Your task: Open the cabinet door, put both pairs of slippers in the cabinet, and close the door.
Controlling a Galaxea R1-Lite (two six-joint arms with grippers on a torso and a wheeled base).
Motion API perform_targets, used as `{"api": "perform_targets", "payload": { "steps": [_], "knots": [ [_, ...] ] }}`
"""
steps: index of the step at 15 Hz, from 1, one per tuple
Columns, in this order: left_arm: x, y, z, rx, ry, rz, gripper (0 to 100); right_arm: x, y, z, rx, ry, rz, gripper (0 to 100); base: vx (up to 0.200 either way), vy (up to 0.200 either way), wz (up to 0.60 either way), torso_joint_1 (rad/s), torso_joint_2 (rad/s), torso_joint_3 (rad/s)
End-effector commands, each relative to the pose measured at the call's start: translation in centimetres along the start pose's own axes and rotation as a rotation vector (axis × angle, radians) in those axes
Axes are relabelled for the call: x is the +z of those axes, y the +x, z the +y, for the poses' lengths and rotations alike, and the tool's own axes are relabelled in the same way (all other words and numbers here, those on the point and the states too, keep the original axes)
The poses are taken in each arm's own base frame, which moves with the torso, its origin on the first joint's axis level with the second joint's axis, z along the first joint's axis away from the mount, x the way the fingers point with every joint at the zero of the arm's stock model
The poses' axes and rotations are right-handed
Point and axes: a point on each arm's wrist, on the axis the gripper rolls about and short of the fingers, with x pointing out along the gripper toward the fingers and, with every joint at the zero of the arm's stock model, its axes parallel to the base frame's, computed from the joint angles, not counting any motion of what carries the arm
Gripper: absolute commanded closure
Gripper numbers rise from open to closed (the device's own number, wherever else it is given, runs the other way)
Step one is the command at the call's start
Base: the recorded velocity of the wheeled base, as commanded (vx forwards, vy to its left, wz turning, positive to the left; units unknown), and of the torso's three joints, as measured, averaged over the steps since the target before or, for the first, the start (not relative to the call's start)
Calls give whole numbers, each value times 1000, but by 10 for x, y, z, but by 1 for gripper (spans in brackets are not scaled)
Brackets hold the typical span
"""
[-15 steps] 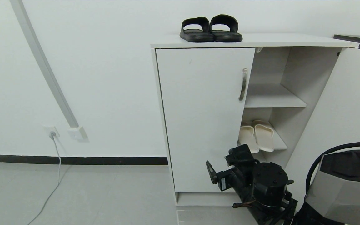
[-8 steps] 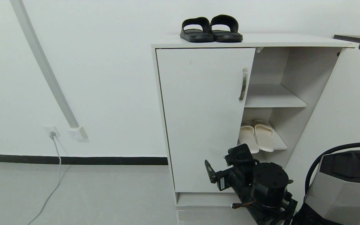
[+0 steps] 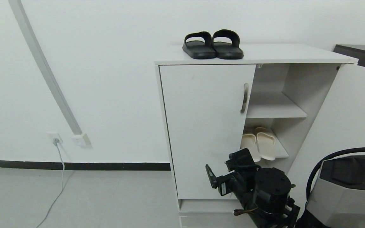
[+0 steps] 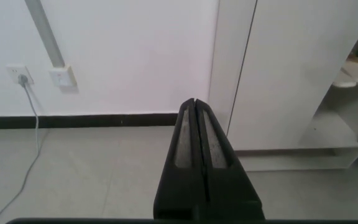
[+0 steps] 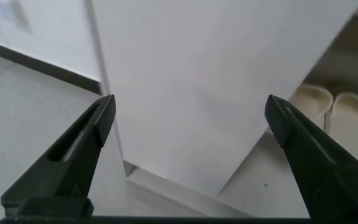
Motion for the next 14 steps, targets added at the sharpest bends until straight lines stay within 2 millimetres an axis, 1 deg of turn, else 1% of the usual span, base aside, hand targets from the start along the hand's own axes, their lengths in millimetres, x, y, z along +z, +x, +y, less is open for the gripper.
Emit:
{"api": "perform_targets", "payload": {
  "steps": [1,7,14],
  "knots": [
    [0,0,0,0,0,3,100,-2,0,-1,-3,-3,7,0,0,0,0,32,-505,-354],
    [0,0,0,0,0,3,100,-2,-1,-1,-3,0,8,0,0,0,0,120,-467,-343],
    [0,0,0,-1,0,3,100,-3,-2,-2,-4,0,13,0,0,0,0,176,-484,-321]
  ]
}}
